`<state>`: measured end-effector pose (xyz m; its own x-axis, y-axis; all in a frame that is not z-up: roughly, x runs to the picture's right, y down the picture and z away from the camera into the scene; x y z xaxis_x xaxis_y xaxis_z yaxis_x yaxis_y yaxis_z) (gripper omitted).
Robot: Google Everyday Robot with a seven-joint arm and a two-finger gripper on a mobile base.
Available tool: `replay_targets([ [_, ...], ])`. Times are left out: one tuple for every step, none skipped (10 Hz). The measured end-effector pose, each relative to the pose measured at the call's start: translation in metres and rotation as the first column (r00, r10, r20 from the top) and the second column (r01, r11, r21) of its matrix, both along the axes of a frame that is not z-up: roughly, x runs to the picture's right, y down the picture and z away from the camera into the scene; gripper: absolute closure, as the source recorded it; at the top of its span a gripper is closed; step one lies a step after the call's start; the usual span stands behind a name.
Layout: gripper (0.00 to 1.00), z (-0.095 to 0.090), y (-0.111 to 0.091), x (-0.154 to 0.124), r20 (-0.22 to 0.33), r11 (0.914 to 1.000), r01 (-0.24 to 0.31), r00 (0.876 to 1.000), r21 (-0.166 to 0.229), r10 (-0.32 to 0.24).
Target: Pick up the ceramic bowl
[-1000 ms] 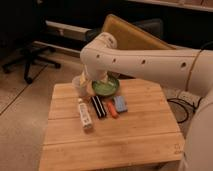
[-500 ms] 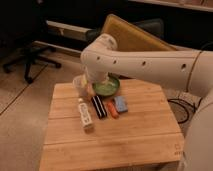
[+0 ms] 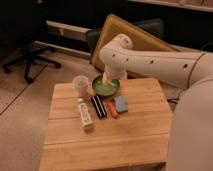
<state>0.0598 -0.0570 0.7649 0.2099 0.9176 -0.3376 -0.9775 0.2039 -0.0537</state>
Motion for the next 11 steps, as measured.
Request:
replay_targets([
  [0.35,0.008,-0.015,0.01,0.017,0.9998,-0.001,1.0,0.022,0.0],
  [0.35,0.014,-0.021,0.023,0.016,0.9996,-0.003,1.0,0.028,0.003],
  [0.35,0.016,-0.025,0.033,0.011,0.9995,-0.008,1.0,0.03,0.007],
  [0.35,0.017,-0.025,0.034,0.01,0.9995,-0.008,1.0,0.03,0.008],
  [0.35,0.017,-0.025,0.03,0.015,0.9995,-0.006,1.0,0.031,0.005],
  [0.35,0.017,-0.025,0.03,0.015,0.9995,-0.005,1.0,0.031,0.005],
  [0.35,0.015,-0.025,0.03,0.019,0.9992,-0.014,1.0,0.036,0.014],
  [0.35,0.014,-0.024,0.033,0.023,0.9982,-0.039,0.999,0.046,0.038],
  [0.35,0.016,-0.023,0.039,0.023,0.9966,-0.061,0.998,0.055,0.06],
  [0.35,0.02,-0.02,0.046,0.026,0.9947,-0.081,0.996,0.063,0.08],
  [0.35,0.032,-0.011,0.055,0.035,0.9942,-0.092,0.995,0.056,0.09],
])
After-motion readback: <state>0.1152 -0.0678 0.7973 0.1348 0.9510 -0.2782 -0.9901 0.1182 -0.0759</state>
